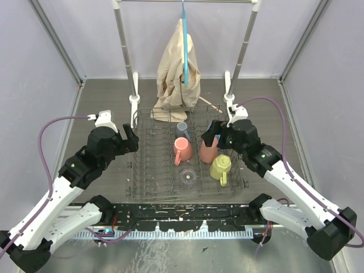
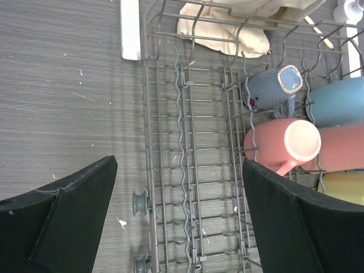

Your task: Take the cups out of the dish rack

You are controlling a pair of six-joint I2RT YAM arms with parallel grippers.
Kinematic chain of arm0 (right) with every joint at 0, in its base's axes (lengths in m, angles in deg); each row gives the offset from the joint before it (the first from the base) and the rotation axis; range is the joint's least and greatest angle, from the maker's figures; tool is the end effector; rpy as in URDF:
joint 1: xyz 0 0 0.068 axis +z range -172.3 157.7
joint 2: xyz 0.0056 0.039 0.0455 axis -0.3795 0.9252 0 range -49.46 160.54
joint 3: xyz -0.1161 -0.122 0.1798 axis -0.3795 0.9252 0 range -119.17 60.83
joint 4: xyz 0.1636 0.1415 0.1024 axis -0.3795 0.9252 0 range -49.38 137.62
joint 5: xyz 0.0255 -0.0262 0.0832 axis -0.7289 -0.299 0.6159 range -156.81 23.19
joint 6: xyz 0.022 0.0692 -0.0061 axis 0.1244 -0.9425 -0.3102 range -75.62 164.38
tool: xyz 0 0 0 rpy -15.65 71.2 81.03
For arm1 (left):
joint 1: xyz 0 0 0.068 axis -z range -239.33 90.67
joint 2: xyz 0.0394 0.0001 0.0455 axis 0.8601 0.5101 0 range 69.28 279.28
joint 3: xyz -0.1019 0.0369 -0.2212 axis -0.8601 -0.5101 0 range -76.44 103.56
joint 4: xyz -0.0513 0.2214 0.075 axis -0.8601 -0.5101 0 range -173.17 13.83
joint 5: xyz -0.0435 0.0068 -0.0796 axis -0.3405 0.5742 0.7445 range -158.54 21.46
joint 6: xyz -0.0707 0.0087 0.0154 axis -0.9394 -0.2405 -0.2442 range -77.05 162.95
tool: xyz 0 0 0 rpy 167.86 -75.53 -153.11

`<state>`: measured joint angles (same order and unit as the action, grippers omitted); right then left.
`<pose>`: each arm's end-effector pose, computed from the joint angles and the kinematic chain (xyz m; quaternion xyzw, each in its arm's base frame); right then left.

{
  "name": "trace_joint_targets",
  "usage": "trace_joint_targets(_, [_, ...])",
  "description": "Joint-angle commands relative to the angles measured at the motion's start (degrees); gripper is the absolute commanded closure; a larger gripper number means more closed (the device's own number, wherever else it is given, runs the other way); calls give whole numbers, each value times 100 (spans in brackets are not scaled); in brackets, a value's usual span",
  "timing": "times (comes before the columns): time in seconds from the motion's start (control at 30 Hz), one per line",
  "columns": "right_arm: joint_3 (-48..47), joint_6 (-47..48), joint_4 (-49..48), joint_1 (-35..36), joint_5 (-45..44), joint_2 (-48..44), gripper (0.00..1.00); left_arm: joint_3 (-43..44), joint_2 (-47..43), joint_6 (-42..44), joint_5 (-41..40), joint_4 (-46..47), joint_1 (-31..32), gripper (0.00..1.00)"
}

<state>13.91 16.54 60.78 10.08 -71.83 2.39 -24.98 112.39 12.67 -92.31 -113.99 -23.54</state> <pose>0.1895 0.1139 0.2833 -0.0100 0.8433 0.2369 0.4823 0.1523 -0.0798 0.3030 -0.0630 0.8492 -0.1198 0.5104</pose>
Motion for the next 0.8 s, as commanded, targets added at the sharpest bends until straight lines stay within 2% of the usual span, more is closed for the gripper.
trace_joint_targets(0.0, [-111,-178,-208,419,-245,234,7,-168,-58,-85,56,282,24,2])
trace_joint_targets(0.2, [-560,-63,348,1023,-1370,849,8,-256,-113,-77,65,310,18,2])
trace_joint_targets(0.4, [-841,180,812,1101,-2113,1219,7,-284,-171,-59,71,324,17,2])
trace_joint_targets(0.77, [-1028,333,860,1101,-2138,2129,4,-279,-163,-39,95,293,18,2])
